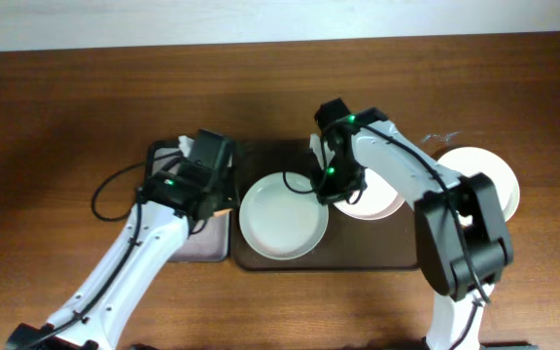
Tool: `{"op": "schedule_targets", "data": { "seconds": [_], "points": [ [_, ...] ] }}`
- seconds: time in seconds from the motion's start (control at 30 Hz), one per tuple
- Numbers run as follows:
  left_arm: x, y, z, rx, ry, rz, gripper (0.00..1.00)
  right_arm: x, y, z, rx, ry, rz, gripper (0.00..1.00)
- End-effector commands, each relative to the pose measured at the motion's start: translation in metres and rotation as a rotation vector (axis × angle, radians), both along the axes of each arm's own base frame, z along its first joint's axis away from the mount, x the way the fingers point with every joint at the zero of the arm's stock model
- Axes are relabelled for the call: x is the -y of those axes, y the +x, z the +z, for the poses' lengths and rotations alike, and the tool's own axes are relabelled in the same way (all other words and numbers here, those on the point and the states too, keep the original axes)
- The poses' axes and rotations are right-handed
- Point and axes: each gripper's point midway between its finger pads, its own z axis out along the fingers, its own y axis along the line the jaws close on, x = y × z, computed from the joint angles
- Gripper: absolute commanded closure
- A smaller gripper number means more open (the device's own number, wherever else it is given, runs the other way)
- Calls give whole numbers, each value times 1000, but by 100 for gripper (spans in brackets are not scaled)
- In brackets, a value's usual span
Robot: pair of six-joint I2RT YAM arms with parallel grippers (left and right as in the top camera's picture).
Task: Clean dirty plates on tray and stack at the side
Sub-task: 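Scrub the left white plate with the sponge in the left gripper, then carry the left plate with the right gripper and stack it on the side plate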
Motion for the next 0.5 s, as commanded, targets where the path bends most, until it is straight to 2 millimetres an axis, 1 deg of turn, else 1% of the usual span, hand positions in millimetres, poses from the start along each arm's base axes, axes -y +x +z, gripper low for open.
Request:
{"op": "schedule_targets", "data": {
  "seconds": [0.0,0.07,0.1,0.13,0.23,0.27,0.3,0.33,0.37,0.43,0.47],
  "points": [
    [-31,10,-7,-10,75,-29,100,13,26,63,221,-63,-6,96],
    [-40,15,-20,-42,114,-68,100,34,34,84,320,-160,-21,96],
    [-42,16,-26,-57,127,-83,100,41,36,90,348,-194,-27,96],
    [-45,18,-35,-80,138,-90,100,53,39,100,391,-252,-39,96],
    [-56,19,-71,-174,157,-69,100,94,49,134,539,-465,-88,96],
    [-58,18,-81,-202,162,-65,100,109,52,148,590,-544,-109,96],
    [-59,18,-97,-239,173,-79,100,125,53,168,652,-636,-137,96],
    [-59,18,-105,-254,181,-96,100,129,53,175,677,-665,-145,96],
    [-59,18,-114,-274,190,-110,100,129,52,182,702,-674,-150,96],
    [-60,17,-129,-305,201,-118,100,123,51,190,735,-675,-140,96],
    [-60,16,-135,-317,202,-118,100,120,51,194,759,-707,-130,96]
  ]
}}
